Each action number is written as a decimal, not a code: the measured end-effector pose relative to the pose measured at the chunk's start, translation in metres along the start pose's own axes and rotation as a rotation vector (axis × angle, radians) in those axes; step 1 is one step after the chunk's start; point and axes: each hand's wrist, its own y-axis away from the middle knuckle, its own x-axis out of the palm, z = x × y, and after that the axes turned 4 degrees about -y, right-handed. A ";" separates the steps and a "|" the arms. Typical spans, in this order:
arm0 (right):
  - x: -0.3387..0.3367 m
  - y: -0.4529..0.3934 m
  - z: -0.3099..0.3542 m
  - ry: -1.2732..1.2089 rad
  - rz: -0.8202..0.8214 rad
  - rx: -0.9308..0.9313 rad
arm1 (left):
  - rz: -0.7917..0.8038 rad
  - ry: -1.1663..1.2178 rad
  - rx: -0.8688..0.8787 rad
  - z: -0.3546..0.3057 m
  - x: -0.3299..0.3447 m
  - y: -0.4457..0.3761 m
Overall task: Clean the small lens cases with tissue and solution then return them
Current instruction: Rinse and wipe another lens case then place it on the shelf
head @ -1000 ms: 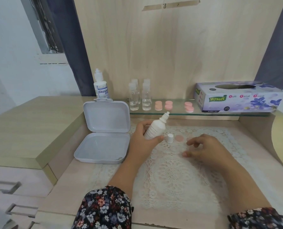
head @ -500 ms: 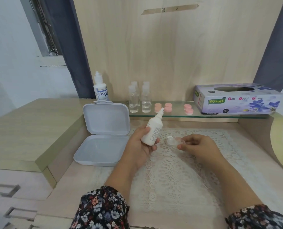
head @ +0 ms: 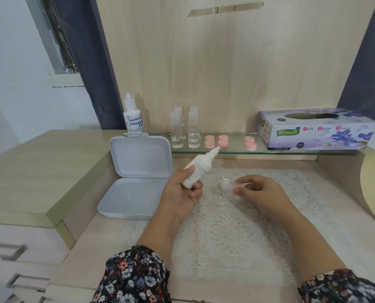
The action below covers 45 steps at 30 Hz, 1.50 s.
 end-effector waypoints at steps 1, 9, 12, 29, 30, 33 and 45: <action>0.000 0.000 0.000 -0.019 -0.009 0.001 | -0.004 0.008 0.002 0.000 0.000 0.000; 0.002 -0.004 0.002 -0.174 -0.054 -0.035 | -0.014 0.152 0.026 -0.001 0.000 -0.001; 0.004 -0.003 0.003 -0.220 -0.060 -0.047 | -0.032 0.134 0.031 0.000 0.000 -0.001; 0.010 -0.005 0.001 -0.279 -0.043 -0.086 | -0.100 0.176 0.044 -0.002 0.003 -0.002; 0.010 -0.005 0.001 -0.280 -0.043 -0.089 | -0.088 0.172 0.032 -0.002 0.002 -0.002; 0.010 -0.005 0.002 -0.273 -0.038 -0.089 | -0.070 0.136 0.019 -0.003 0.003 0.002; 0.012 -0.004 0.003 -0.266 -0.052 -0.085 | -0.112 0.018 0.088 -0.001 0.006 -0.001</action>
